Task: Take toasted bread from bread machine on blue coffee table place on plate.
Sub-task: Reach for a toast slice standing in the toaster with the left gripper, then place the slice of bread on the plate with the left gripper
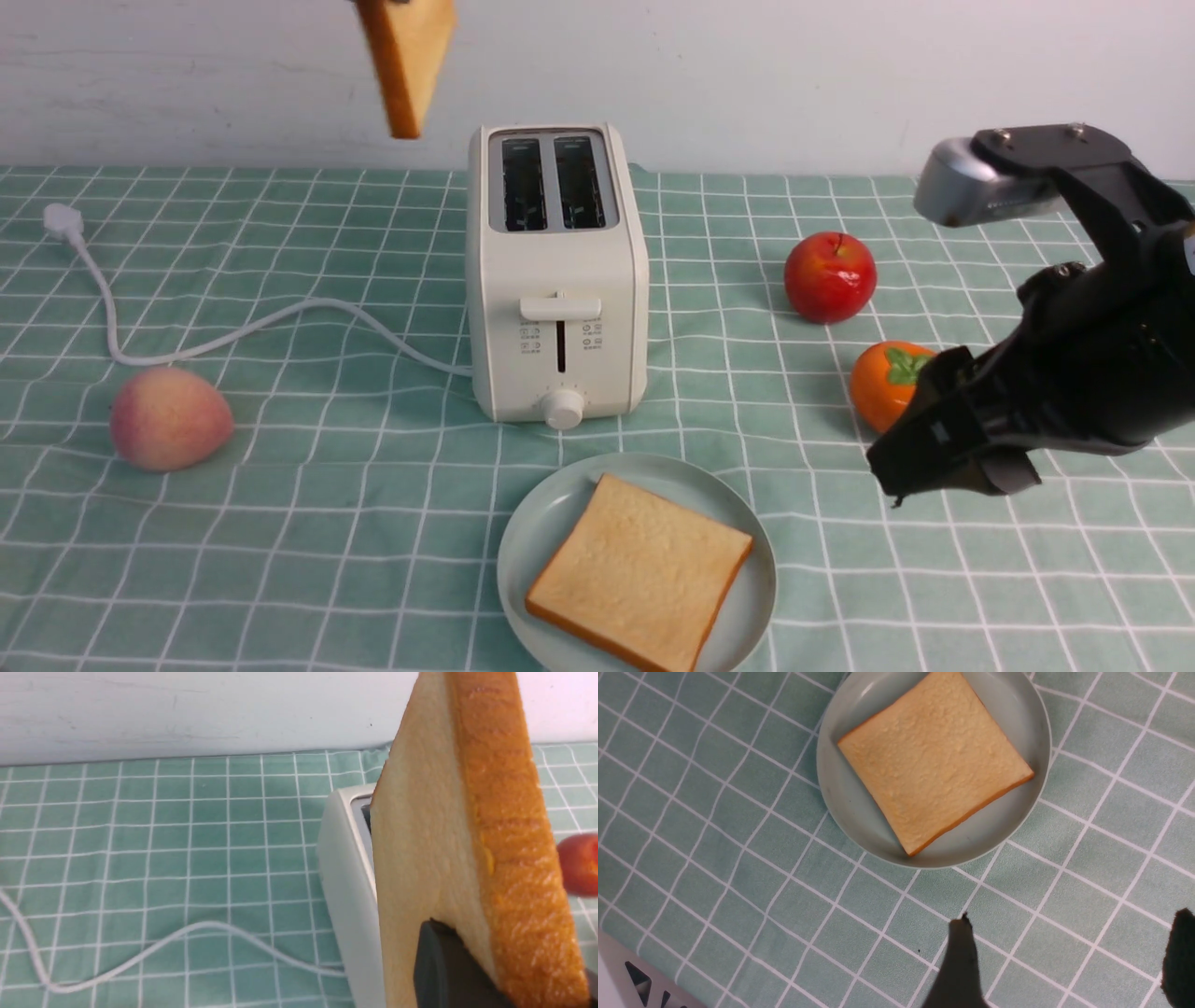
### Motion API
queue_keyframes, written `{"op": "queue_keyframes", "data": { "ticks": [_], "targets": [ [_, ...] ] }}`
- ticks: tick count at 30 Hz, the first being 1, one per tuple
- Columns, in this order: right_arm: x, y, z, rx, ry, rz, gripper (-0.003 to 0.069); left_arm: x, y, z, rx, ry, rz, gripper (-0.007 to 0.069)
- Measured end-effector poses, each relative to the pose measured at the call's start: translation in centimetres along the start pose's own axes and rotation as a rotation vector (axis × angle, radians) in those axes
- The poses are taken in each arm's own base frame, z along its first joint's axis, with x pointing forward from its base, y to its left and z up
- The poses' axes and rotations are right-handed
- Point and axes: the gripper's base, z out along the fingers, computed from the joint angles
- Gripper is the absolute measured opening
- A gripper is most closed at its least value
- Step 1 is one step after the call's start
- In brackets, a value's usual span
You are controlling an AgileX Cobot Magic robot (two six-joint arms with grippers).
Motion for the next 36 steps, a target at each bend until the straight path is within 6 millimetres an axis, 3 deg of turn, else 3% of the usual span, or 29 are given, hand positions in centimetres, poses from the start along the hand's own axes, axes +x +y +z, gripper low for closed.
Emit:
{"op": "queue_keyframes", "data": {
  "ticks": [3, 5, 10, 14, 20, 21, 27, 33, 35, 36],
  "targets": [
    [0.0, 0.0, 0.0, 0.001, -0.001, 0.0, 0.0538, 2.4, 0.8, -1.0, -0.007, 0.085, 0.015, 0.0092],
    [0.0, 0.0, 0.0, 0.001, -0.002, 0.0, 0.0538, 5.8, 1.3, -1.2, 0.013, 0.192, -0.001, 0.0092],
    [0.0, 0.0, 0.0, 0.001, -0.005, 0.0, 0.0538, 14.9, 0.6, 2.1, 0.187, 0.438, -0.129, 0.0092],
    [-0.1, 0.1, 0.0, -0.008, -0.009, 0.005, 0.0538, 18.7, -1.3, 4.2, 0.382, 0.463, -0.205, 0.0092],
    [-0.1, 0.1, 0.0, -0.014, -0.01, 0.009, 0.0538, 19.9, -3.4, 7.2, 0.546, 0.456, -0.248, 0.0092],
    [-0.1, 0.1, 0.0, -0.015, -0.01, 0.009, 0.0538, 20.4, -3.8, 8.6, 0.567, 0.461, -0.279, 0.0092],
    [-0.1, 0.2, 0.0, -0.025, -0.01, 0.014, 0.0538, 22.0, -4.1, 11.8, 0.541, 0.468, -0.296, 0.0106],
    [-0.1, 0.3, 0.0, -0.031, -0.011, 0.018, 0.0538, 22.0, -3.9, 12.0, 0.518, 0.445, -0.278, 0.03],
    [-0.1, 0.3, 0.0, -0.033, -0.012, 0.019, 0.0538, 21.7, -3.7, 11.8, 0.505, 0.422, -0.249, 0.0472],
    [-0.1, 0.3, 0.0, -0.034, -0.013, 0.02, 0.0538, 21.5, -3.6, 11.7, 0.497, 0.411, -0.241, 0.0521]
  ]
}}
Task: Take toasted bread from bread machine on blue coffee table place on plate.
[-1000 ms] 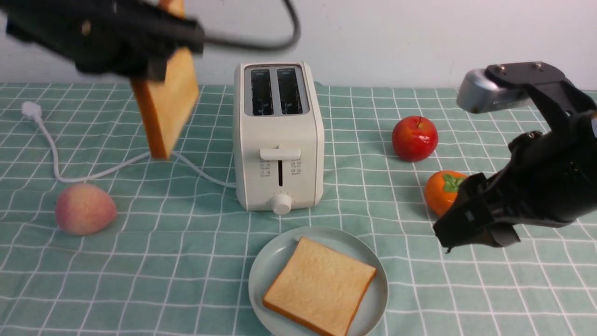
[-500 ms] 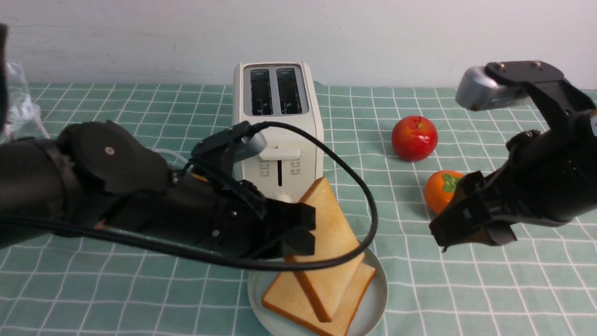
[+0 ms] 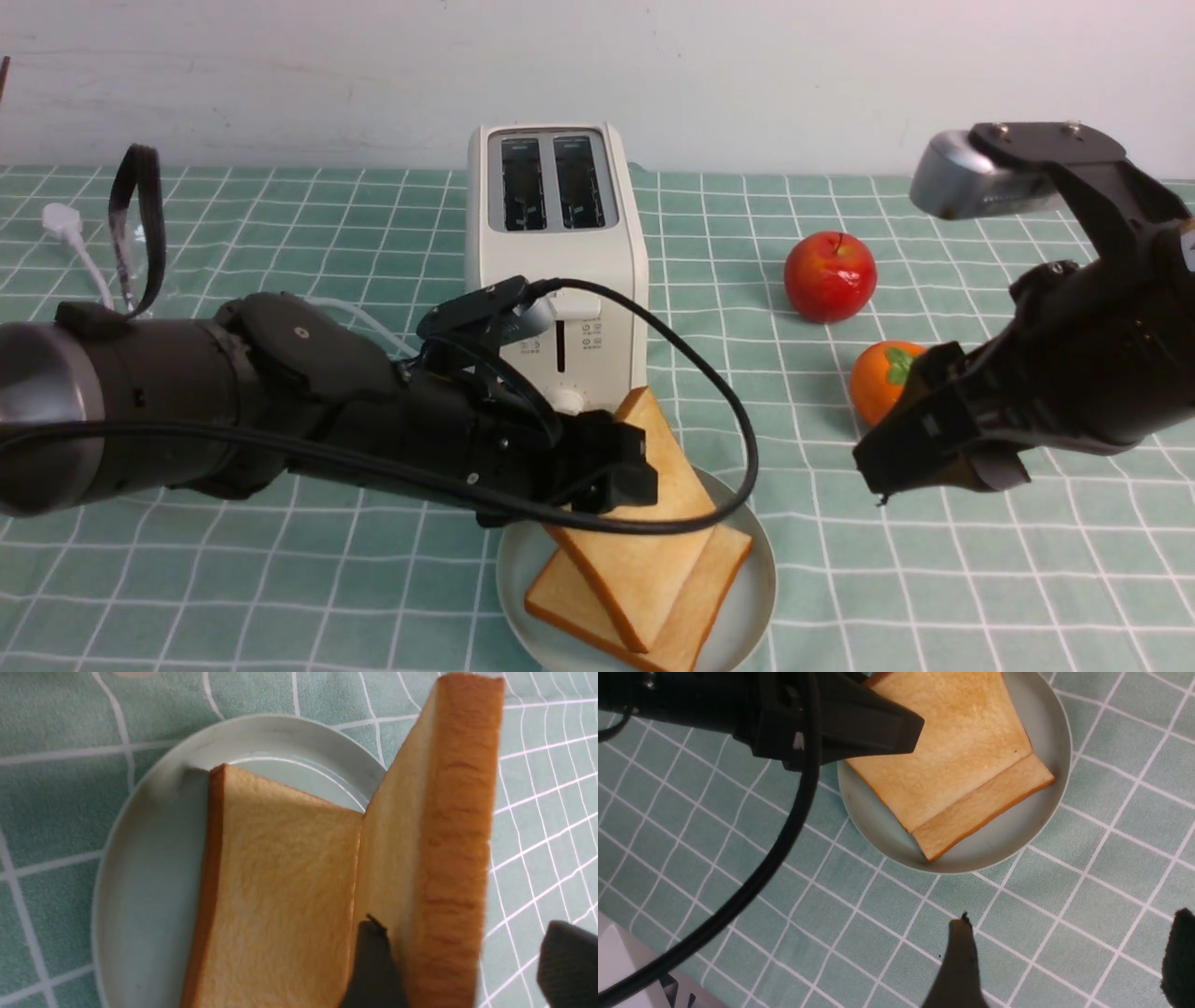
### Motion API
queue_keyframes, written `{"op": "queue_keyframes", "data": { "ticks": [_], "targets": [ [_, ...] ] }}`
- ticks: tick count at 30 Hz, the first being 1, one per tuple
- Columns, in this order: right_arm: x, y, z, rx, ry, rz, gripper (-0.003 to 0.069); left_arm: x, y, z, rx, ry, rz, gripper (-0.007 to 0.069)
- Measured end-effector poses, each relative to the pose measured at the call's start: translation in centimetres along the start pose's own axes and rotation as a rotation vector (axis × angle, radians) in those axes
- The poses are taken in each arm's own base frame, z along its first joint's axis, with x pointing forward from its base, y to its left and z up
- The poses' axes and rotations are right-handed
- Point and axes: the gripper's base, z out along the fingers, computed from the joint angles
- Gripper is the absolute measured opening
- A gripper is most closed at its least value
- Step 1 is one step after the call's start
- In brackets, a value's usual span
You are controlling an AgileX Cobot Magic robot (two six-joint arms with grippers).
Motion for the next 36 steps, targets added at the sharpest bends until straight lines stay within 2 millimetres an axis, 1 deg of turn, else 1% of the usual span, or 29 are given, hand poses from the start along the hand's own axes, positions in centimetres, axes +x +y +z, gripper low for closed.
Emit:
{"op": "queue_keyframes", "data": {
  "ticks": [1, 4, 6, 7, 9, 10, 12, 14, 15, 17, 18, 19, 20, 22, 24, 26, 27, 28, 30, 32, 33, 34, 35, 36],
  "targets": [
    [0.0, 0.0, 0.0, -0.001, 0.0, 0.0, 0.0536, -0.1, 0.0, -0.2, -0.011, -0.011, 0.014, 0.0578],
    [0.0, 0.0, 0.0, -0.003, 0.0, 0.002, 0.0509, -0.6, 0.3, -1.3, -0.054, -0.04, 0.07, 0.0656],
    [0.0, 0.0, 0.0, -0.005, -0.001, 0.003, 0.0472, -1.0, 0.9, -2.1, -0.087, -0.05, 0.096, 0.0663],
    [0.0, 0.1, 0.0, -0.006, -0.001, 0.003, 0.0467, -1.2, 1.1, -2.3, -0.094, -0.054, 0.091, 0.0663],
    [0.0, 0.2, 0.0, -0.018, -0.003, 0.01, 0.0396, -2.0, 2.8, -3.6, -0.169, -0.065, 0.119, 0.0659],
    [0.0, 0.2, 0.0, -0.025, -0.005, 0.014, 0.0354, -2.4, 3.9, -4.2, -0.205, -0.063, 0.114, 0.0652],
    [-0.1, 0.3, 0.0, -0.032, -0.009, 0.006, 0.0242, -2.9, 6.2, -5.6, -0.273, -0.043, 0.049, 0.0621],
    [-0.1, 0.4, 0.0, -0.04, -0.015, -0.001, 0.0139, -2.8, 7.7, -6.5, -0.304, -0.003, -0.029, 0.0582],
    [-0.2, 0.5, 0.0, -0.052, -0.022, -0.001, 0.0071, -2.8, 8.5, -7.2, -0.318, 0.023, -0.087, 0.0555],
    [-0.3, 0.7, 0.0, -0.076, -0.035, 0.006, 0.0006, -2.6, 9.3, -8.1, -0.326, 0.051, -0.149, 0.0497],
    [-0.4, 0.8, 0.0, -0.088, -0.041, 0.012, -0.0002, -2.6, 9.3, -8.4, -0.325, 0.056, -0.156, 0.0482],
    [-0.5, 1.0, 0.0, -0.113, -0.057, 0.022, -0.0017, -2.3, 9.2, -9.1, -0.318, 0.085, -0.171, 0.0425],
    [-0.8, 1.1, 0.0, -0.128, -0.082, 0.027, -0.002, -2.3, 8.8, -9.7, -0.308, 0.091, -0.165, 0.0358],
    [-1.3, 1.0, 0.2, -0.13, -0.122, 0.015, -0.002, -2.1, 7.6, -10.9, -0.278, 0.082, -0.152, 0.0261],
    [-1.8, 0.8, 0.7, -0.116, -0.158, -0.007, -0.002, -1.8, 5.7, -12.1, -0.223, 0.061, -0.132, 0.0151],
    [-2.2, 0.6, 1.1, -0.106, -0.178, -0.018, -0.002, -1.4, 3.8, -13.0, -0.163, 0.042, -0.097, 0.0059],
    [-2.3, 0.5, 1.2, -0.102, -0.185, -0.019, -0.002, -1.0, 2.6, -13.4, -0.126, 0.037, -0.064, 0.0013],
    [-2.4, 0.4, 1.4, -0.099, -0.186, -0.021, -0.002, -0.4, 1.5, -13.7, -0.09, 0.036, -0.028, -0.0014],
    [-2.5, 0.3, 1.6, -0.084, -0.183, -0.032, -0.002, 0.8, -0.4, -14.4, -0.034, 0.045, 0.041, -0.0014],
    [-2.3, 0.0, 1.7, -0.058, -0.166, -0.045, -0.002, 2.6, -1.8, -15.1, 0.01, 0.07, 0.098, -0.0014],
    [-2.2, -0.1, 1.7, -0.048, -0.154, -0.042, -0.002, 3.4, -2.3, -15.4, 0.026, 0.081, 0.119, -0.0014],
    [-2.0, -0.3, 1.6, -0.026, -0.138, -0.026, -0.002, 4.7, -2.9, -16.3, 0.051, 0.087, 0.152, -0.0014],
    [-2.0, -0.3, 1.6, -0.026, -0.137, -0.026, -0.002, 4.8, -2.9, -16.2, 0.052, 0.095, 0.152, -0.0014],
    [-1.7, -0.5, 1.2, 0.012, -0.125, 0.008, -0.002, 6.8, -3.1, -17.3, 0.075, 0.096, 0.169, -0.0014]
  ]
}}
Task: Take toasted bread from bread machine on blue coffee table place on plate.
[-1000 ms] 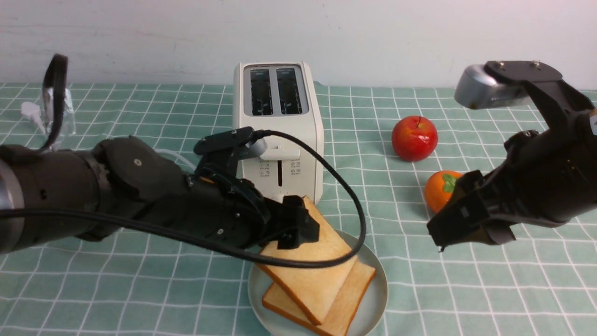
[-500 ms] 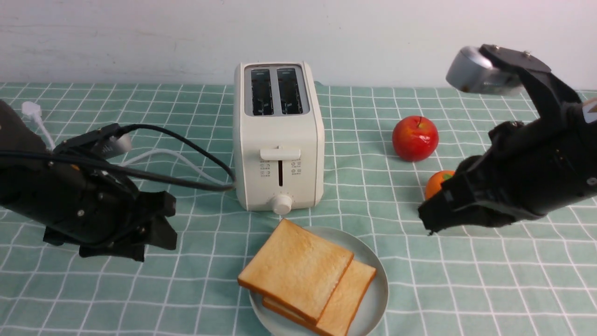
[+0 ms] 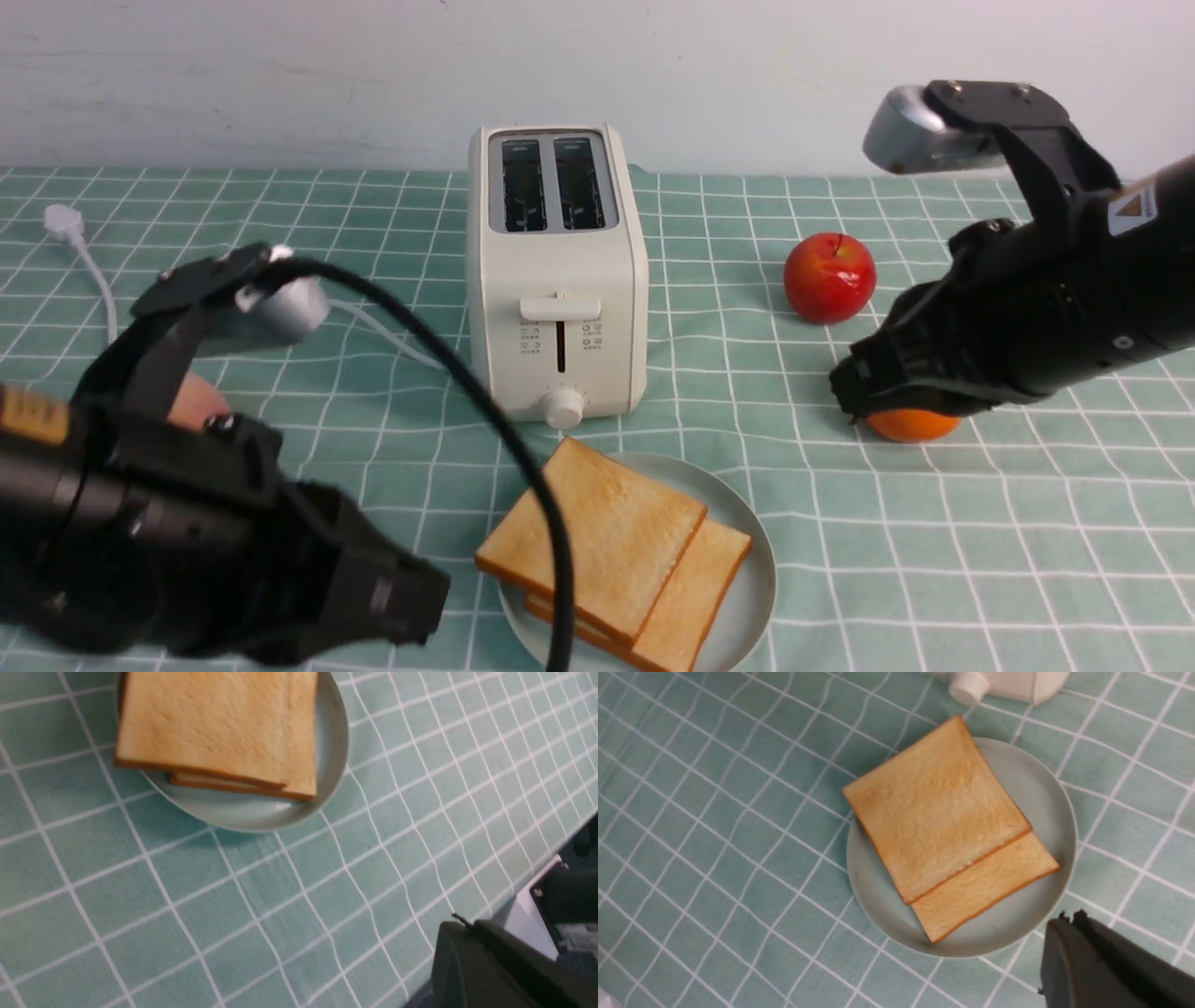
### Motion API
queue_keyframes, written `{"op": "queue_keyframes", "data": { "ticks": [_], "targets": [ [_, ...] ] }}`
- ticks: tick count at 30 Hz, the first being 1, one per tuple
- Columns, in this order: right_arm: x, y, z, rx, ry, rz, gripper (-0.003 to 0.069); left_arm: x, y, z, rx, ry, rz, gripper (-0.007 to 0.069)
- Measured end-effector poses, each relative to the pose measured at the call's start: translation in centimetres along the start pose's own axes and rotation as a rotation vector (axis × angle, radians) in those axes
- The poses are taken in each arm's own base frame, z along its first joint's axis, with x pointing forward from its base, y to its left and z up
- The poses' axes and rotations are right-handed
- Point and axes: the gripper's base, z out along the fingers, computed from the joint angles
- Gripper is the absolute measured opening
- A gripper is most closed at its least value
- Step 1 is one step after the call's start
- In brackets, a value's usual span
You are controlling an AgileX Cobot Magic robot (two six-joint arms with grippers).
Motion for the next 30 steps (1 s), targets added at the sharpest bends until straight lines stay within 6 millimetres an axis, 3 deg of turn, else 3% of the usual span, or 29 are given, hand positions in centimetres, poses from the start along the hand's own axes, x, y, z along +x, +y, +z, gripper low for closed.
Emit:
{"op": "queue_keyframes", "data": {
  "ticks": [4, 8, 9, 14, 17, 19, 20, 22, 26, 30],
  "targets": [
    [1.0, -0.2, -1.4, 0.056, -0.032, 0.025, -0.0019, 2.7, -0.1, -1.5, 0.004, -0.039, -0.023, -0.0014],
    [3.7, -0.7, -2.7, 0.117, -0.158, 0.001, -0.0019, 5.6, 0.0, -3.2, 0.009, -0.136, -0.072, -0.0014],
    [5.3, -0.8, -3.6, 0.131, -0.272, -0.011, -0.0017, 6.7, -0.1, -3.8, 0.022, -0.178, -0.11, -0.0014],
    [11.8, -1.8, -4.0, 0.16, -0.522, -0.018, -0.0015, 9.8, 0.3, -4.7, 0.069, -0.248, -0.203, -0.0014],
    [16.8, -2.8, -3.1, 0.18, -0.615, -0.027, -0.0011, 11.7, 0.7, -4.6, 0.118, -0.271, -0.276, -0.0014],
    [18.2, -3.1, -2.7, 0.189, -0.641, -0.037, -0.001, 12.5, 0.8, -4.5, 0.146, -0.276, -0.299, -0.0014],
    [20.1, -3.6, -2.2, 0.206, -0.697, -0.064, -0.0009, 13.4, 0.9, -4.4, 0.187, -0.284, -0.317, -0.0014],
    [21.7, -4.0, -1.7, 0.218, -0.743, -0.088, -0.0009, 14.3, 1.1, -4.0, 0.224, -0.287, -0.335, -0.0014],
    [23.2, -4.2, -1.6, 0.223, -0.854, -0.112, -0.0009, 14.9, 1.3, -4.1, 0.268, -0.343, -0.338, -0.0014],
    [23.6, -4.3, -1.7, 0.224, -0.901, -0.12, -0.0009, 14.0, 1.6, -4.5, 0.272, -0.481, -0.332, -0.0014]
  ]
}}
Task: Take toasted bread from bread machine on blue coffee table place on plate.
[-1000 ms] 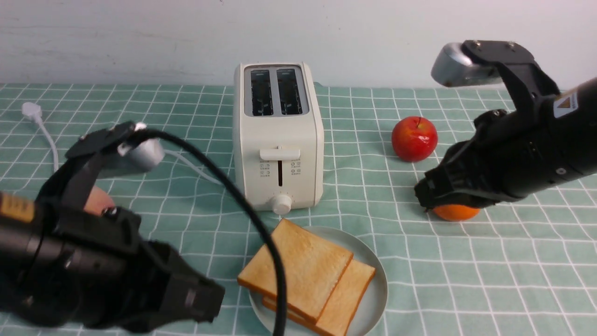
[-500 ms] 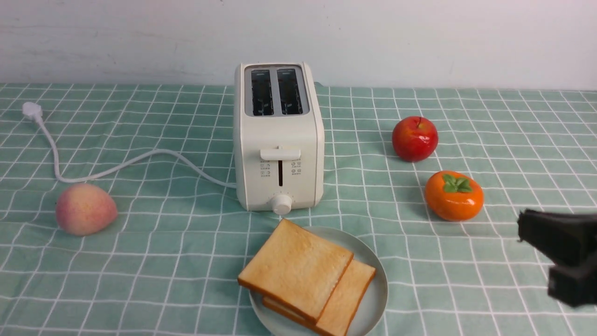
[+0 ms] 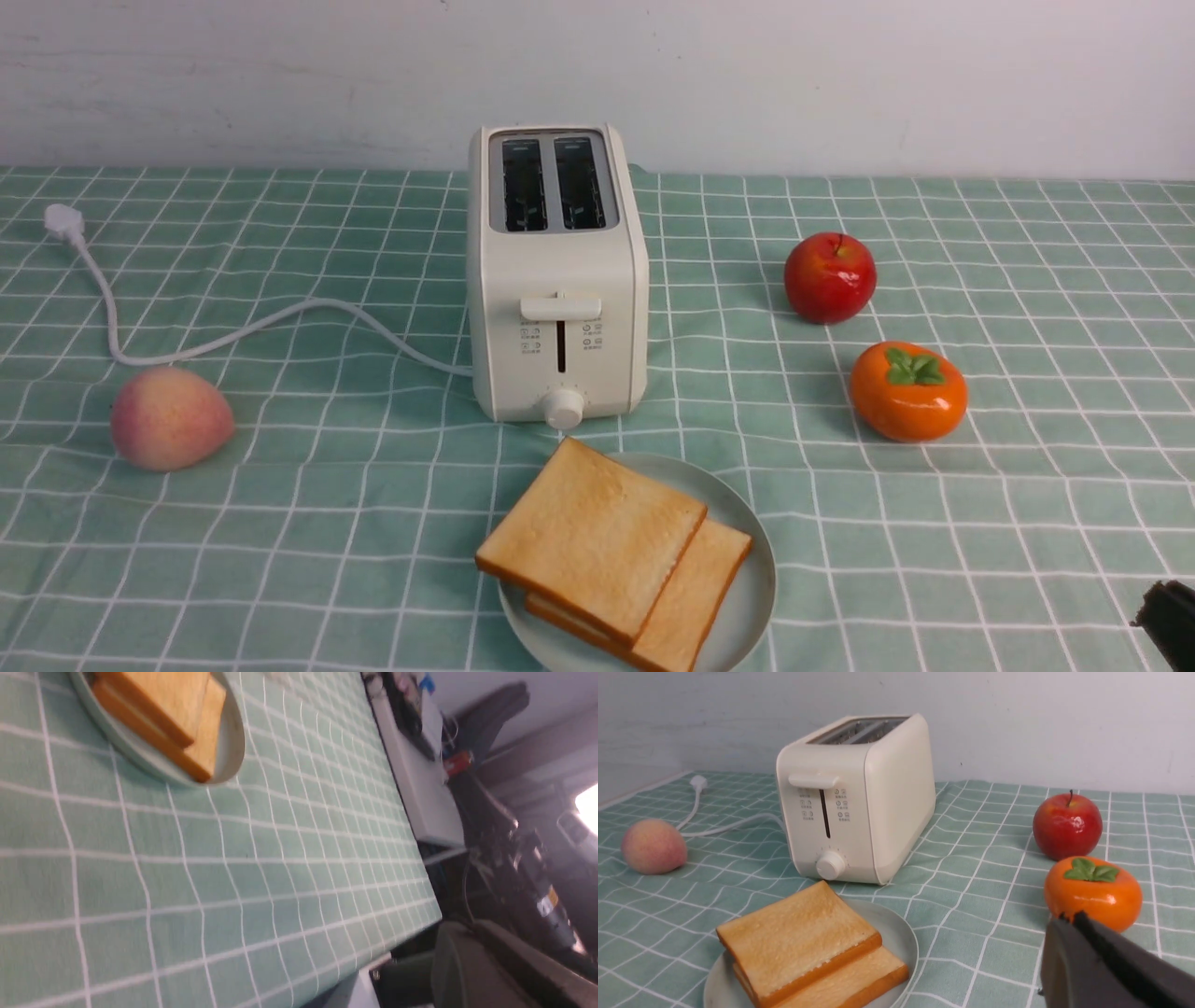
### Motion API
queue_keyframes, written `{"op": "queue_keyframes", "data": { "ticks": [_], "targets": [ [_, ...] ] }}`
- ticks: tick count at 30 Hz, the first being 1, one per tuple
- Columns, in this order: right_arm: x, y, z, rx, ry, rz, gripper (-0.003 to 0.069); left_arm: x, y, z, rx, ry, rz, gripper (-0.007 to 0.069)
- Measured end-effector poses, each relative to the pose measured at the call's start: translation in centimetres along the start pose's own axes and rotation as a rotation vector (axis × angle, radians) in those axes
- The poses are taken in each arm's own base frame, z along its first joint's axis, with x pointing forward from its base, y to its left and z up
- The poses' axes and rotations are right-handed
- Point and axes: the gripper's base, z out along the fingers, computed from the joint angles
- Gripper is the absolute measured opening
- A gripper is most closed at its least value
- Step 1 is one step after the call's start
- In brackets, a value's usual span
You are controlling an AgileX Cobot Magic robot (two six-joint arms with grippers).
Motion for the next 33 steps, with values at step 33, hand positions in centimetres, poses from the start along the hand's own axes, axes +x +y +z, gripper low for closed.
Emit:
{"op": "queue_keyframes", "data": {
  "ticks": [33],
  "targets": [
    [-0.1, 0.0, -0.1, 0.0, -0.015, 0.002, 0.0015, -2.1, 5.1, -0.2, -0.417, -0.414, 0.654, -0.0003]
  ]
}}
